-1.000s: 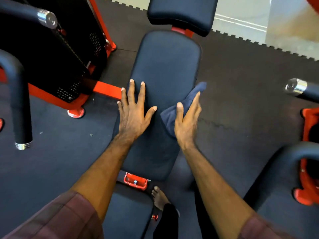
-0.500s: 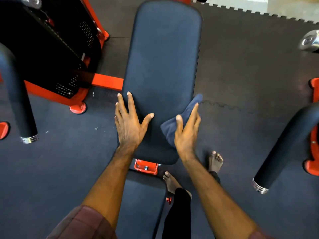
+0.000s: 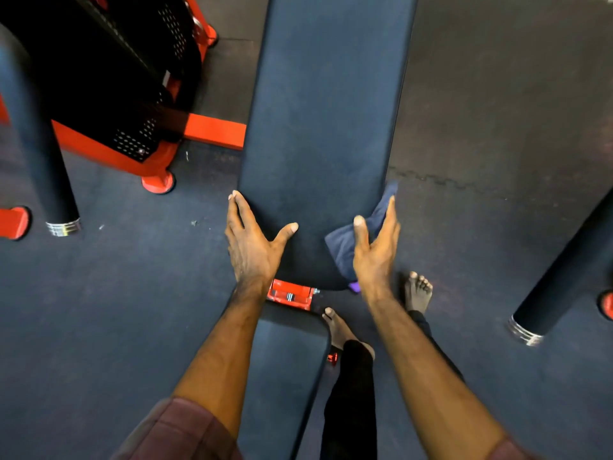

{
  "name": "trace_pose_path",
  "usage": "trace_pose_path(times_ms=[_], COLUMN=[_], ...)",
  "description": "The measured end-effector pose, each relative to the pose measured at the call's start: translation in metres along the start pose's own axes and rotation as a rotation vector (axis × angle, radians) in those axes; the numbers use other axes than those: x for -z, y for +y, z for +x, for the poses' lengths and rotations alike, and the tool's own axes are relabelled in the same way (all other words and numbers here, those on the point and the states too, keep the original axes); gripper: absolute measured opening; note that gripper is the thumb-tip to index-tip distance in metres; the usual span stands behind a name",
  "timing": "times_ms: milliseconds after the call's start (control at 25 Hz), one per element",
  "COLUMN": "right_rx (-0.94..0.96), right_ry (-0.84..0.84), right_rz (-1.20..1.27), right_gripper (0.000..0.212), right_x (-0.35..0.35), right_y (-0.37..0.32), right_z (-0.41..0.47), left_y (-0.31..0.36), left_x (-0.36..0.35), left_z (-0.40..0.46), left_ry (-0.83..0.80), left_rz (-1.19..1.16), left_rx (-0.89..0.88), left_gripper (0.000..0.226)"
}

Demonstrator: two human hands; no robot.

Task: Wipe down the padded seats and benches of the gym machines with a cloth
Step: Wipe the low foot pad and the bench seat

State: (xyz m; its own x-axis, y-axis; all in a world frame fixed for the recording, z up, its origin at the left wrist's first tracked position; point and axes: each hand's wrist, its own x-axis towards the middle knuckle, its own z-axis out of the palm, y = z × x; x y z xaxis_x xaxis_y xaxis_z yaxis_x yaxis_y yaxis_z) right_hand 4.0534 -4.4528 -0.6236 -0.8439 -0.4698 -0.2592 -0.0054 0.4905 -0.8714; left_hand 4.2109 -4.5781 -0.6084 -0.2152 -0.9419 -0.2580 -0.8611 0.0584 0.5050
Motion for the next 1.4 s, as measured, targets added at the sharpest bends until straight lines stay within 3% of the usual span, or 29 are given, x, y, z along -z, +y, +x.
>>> trace_pose_path(times_ms=[120, 240, 440, 560, 640, 720, 800, 1080, 1240, 1400], right_rx=[-0.032, -0.233, -0.607, -0.574, -0.449, -0.278, -0.076, 0.940, 1.417, 1.703], right_ry=[0.036, -0.051, -0.412, -0.623, -0.775, -0.919, -1.053, -1.577, -1.698, -1.779], right_rz=[-0.001, -0.049, -0.229, -0.368, -0.474, -0.544, -0.559, -0.883, -0.944, -0.821], right_gripper=[0.076, 0.078, 0.073, 0.049, 0.032, 0.028, 0.036, 0.066, 0.060, 0.062], right_x=[-0.007, -0.009, 0.023, 0.055, 0.069, 0.078, 0.085, 0.105, 0.134, 0.160], right_y=[0.009, 0.034, 0.041, 0.016, -0.009, -0.052, -0.098, -0.221, -0.268, -0.279], right_z=[-0.009, -0.069, -0.086, -0.085, -0.086, -0.102, -0.127, -0.288, -0.430, -0.571], left_y=[-0.012, -0.021, -0.033, -0.036, -0.038, -0.041, -0.045, -0.033, -0.057, -0.077], left_x=[-0.008, -0.009, 0.005, 0.047, 0.080, 0.124, 0.168, 0.295, 0.340, 0.371], left_z=[-0.008, -0.024, -0.075, -0.122, -0.157, -0.201, -0.249, -0.475, -0.634, -0.795], left_ry=[0.012, -0.027, -0.256, -0.425, -0.466, -0.399, -0.287, 0.070, 0.304, 0.480], left_rz=[-0.055, -0.116, -0.213, -0.209, -0.263, -0.291, -0.327, -0.224, -0.183, -0.172], left_rx=[0.086, 0.154, 0.403, 0.486, 0.517, 0.542, 0.574, 0.662, 0.836, 1.039], left_gripper=[0.128, 0.126, 0.117, 0.085, 0.067, 0.063, 0.062, 0.061, 0.062, 0.063])
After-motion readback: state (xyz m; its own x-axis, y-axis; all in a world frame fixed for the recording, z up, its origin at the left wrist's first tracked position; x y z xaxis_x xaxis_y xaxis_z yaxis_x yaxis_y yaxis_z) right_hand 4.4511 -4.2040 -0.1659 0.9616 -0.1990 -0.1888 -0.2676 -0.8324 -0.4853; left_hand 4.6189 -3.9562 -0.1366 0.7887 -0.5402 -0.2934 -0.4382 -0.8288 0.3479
